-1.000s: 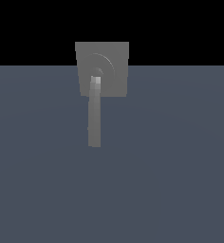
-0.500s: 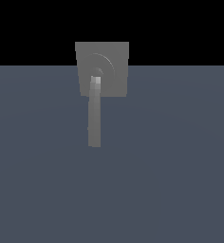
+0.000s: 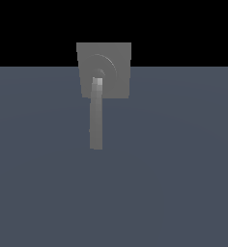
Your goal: Turn on the faucet by rotating a designated handle.
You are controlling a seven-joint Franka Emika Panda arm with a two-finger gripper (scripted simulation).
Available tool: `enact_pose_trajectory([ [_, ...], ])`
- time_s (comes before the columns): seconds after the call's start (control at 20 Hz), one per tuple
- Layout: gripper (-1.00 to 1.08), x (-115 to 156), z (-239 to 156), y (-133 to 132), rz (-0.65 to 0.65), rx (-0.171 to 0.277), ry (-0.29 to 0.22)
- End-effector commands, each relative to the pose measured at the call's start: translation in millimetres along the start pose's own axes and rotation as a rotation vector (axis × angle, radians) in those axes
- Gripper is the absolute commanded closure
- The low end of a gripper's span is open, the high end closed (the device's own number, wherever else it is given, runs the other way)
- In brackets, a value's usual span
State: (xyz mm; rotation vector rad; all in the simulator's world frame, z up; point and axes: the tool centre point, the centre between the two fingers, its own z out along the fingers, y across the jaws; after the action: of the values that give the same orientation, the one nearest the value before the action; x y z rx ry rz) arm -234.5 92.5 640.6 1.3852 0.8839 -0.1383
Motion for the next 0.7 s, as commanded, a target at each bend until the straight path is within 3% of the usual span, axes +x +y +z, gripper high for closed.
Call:
enact_pose_trajectory([
  [0.0, 1.08, 9, -16, 10, -0.118, -0.097, -0.068],
  [0.35, 1.08, 50, -59, 28, -0.475, -0.325, -0.280],
  [0.65, 1.08, 104, -90, 29, -0.810, -0.479, -0.485],
])
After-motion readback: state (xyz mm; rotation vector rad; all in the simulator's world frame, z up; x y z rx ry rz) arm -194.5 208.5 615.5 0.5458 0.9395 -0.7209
